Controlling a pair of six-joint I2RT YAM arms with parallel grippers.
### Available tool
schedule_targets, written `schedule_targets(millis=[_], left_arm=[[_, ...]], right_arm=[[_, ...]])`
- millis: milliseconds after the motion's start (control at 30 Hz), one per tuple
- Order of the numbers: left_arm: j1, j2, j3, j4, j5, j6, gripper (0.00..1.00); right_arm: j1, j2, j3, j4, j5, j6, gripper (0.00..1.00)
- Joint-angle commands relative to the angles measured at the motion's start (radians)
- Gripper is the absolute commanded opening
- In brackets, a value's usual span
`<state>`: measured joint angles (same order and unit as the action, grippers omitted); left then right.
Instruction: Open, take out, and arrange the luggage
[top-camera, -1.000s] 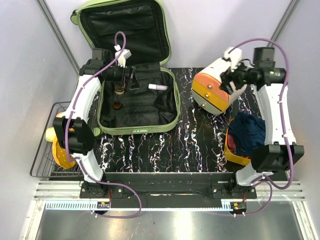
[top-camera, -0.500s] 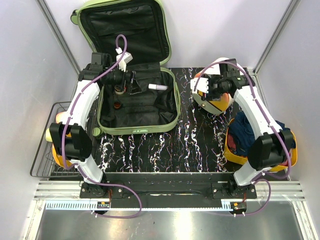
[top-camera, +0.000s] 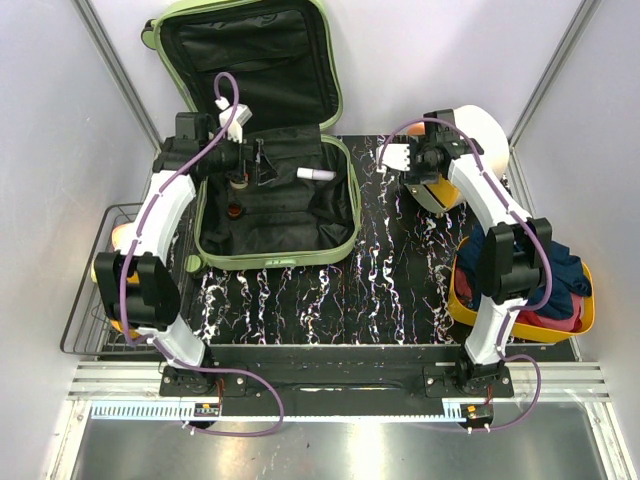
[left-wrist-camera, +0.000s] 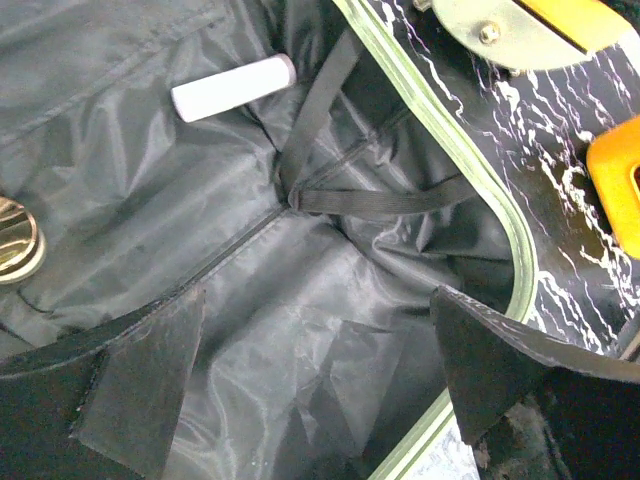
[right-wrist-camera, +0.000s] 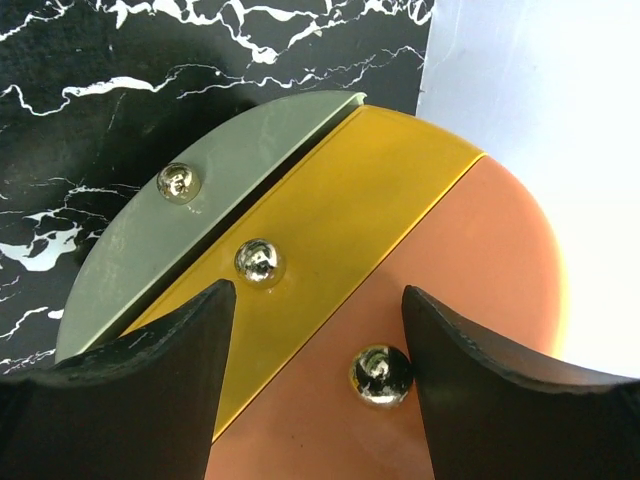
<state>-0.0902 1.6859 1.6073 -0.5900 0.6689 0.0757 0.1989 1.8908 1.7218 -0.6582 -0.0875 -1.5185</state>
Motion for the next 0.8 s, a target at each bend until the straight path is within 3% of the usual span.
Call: schedule_targets(millis=[0, 67, 200, 500, 600, 767], left_arm=[[0.041, -0.136, -0.104, 0.298, -0.032, -0.132, 0.99], [0.050, -0.182, -0.173, 0.366, 0.004, -0.114, 0.99], [0.056, -0.152, -0.112, 0.256, 0.107, -0.001, 0.99], [0.063, -0.098, -0.063, 0.229, 0.204, -0.008, 0.99], [0.063, -0.101, -0.066, 0.223, 0.192, -0.002, 0.99], [0.064, -0.121, -0.087, 0.217, 0.152, 0.007, 0.99]], right_arm=[[-0.035, -0.022, 0.070, -0.003, -0.021, 0.027, 0.75], [-0.038, -0.062, 0.068, -0.087, -0.139, -0.006, 0.76], [-0.024, -0.128, -0.031, -0.155, -0.224, -0.127, 0.77], [0.033, -0.012, -0.037, -0.166, -0.107, -0.236, 0.76], [0.040, 0.013, -0.011, -0.172, -0.100, -0.220, 0.75], [0.060, 0.060, -0.021, -0.104, 0.038, -0.133, 0.76]])
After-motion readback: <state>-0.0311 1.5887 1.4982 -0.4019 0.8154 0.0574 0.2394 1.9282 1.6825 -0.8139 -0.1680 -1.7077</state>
